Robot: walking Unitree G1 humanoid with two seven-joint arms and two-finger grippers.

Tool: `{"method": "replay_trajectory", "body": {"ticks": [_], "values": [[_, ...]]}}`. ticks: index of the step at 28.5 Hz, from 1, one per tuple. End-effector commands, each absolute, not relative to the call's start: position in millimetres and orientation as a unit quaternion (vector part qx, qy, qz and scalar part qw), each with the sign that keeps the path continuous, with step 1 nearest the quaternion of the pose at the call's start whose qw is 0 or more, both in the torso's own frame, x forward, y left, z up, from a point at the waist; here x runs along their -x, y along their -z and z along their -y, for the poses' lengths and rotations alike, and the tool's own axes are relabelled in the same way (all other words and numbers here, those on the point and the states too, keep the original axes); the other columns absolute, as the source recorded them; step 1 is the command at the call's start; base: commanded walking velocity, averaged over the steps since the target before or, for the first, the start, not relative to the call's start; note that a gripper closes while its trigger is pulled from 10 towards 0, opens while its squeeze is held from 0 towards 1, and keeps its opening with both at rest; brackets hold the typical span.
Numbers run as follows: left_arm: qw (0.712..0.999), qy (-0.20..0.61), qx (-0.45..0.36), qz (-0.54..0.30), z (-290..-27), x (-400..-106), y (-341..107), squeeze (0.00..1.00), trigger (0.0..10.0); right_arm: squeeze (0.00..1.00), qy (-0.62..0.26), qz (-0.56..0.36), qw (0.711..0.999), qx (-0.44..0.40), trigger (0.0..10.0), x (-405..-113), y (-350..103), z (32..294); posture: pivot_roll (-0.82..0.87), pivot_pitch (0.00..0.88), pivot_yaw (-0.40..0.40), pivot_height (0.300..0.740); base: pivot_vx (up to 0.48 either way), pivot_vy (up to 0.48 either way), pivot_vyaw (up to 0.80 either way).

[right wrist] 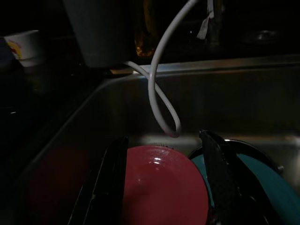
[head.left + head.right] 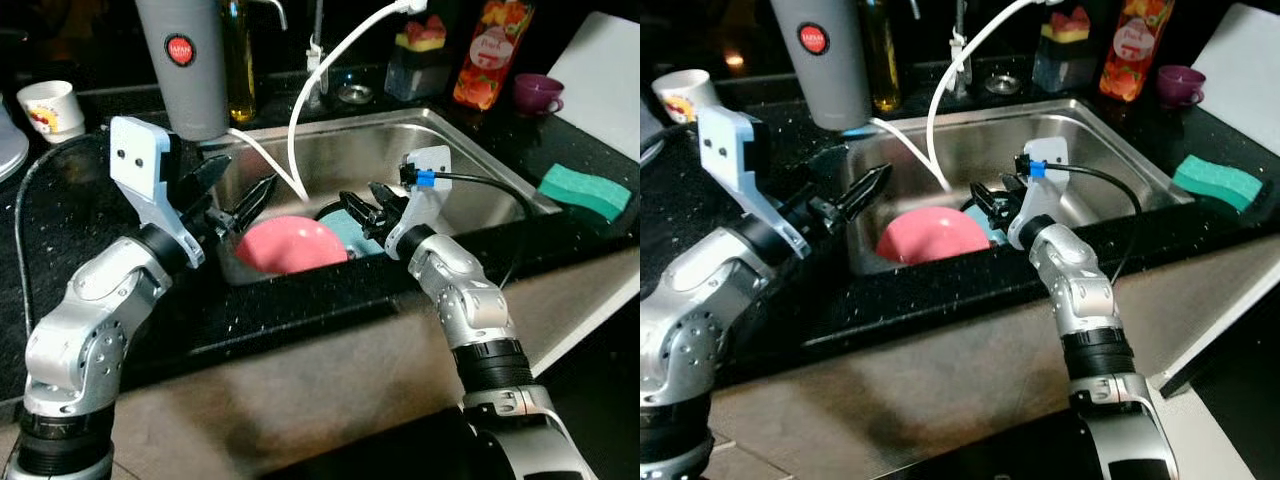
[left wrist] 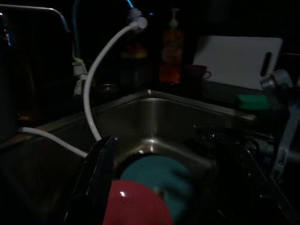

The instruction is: Kitchen organization

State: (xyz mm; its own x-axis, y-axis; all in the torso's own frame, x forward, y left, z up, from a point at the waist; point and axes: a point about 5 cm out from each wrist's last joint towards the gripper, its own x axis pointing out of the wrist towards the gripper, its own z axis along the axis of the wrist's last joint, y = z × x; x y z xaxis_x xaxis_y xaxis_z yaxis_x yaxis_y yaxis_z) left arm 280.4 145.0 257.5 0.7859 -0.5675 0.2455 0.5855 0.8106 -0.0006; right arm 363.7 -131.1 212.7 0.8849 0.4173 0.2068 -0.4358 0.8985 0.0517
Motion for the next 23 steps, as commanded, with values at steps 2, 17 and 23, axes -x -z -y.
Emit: {"method": "replay_trajectory", "body": {"ticks": [2,17,23], "values": [[0.942,0.314,0.032,0.116,-140.8,-278.2,-259.5,0.00,10.0,0.00,-0.201,0.103,0.973,-0.052,10.0,-365.1,-212.4,140.8,0.10,0.000,0.033,0.740,-0.446,0.000,0.00],[0.968,0.244,0.027,0.055,-165.4,-291.9,-221.4,0.00,10.0,0.00,-0.136,0.016,0.990,0.040,10.0,-366.9,-164.4,169.1,0.09,0.000,0.033,0.740,-0.288,0.000,0.00],[0.984,0.164,0.028,-0.060,-198.1,-296.1,-144.9,0.00,10.0,0.00,-0.084,-0.110,0.986,0.093,10.0,-352.2,-101.8,202.6,0.08,0.000,0.018,0.740,0.000,0.000,0.48]]}}
